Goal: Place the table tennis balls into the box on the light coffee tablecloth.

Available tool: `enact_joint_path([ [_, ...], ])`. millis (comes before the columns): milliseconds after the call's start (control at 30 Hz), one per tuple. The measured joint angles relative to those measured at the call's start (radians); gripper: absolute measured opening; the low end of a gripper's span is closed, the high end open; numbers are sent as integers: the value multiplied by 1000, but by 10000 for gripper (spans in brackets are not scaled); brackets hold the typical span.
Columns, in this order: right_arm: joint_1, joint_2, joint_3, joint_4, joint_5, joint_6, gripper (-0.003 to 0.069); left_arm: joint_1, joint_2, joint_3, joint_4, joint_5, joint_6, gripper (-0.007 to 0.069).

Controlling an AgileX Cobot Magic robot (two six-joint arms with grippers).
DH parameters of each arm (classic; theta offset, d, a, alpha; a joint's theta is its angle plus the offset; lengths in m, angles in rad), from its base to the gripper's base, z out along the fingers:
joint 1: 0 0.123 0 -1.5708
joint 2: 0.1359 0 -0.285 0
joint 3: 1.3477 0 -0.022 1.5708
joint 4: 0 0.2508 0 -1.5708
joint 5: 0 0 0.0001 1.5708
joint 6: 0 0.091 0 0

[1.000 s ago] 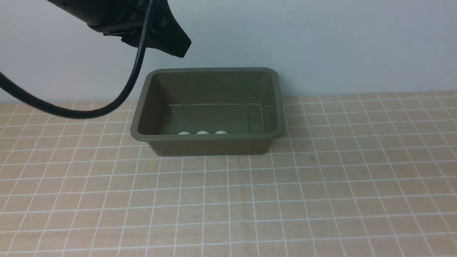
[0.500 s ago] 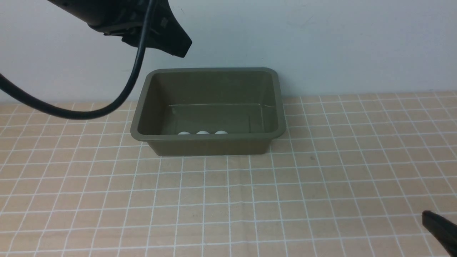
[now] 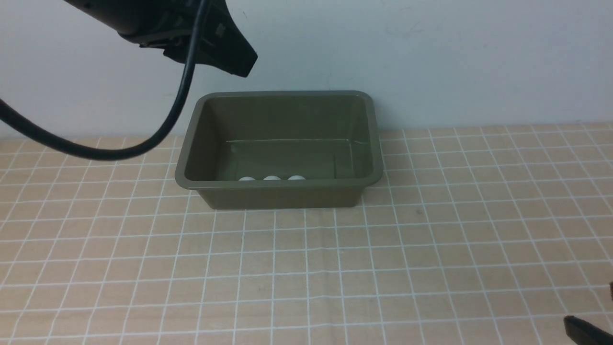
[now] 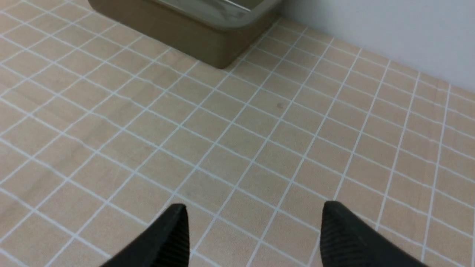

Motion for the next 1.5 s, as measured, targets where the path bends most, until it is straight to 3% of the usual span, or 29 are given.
enact_joint_path([
  [300,0,0,0,0,79,0,438,0,0,0,0,0,0,277],
  [1500,0,-171,5,0,80,3,438,0,0,0,-1,0,0,277],
])
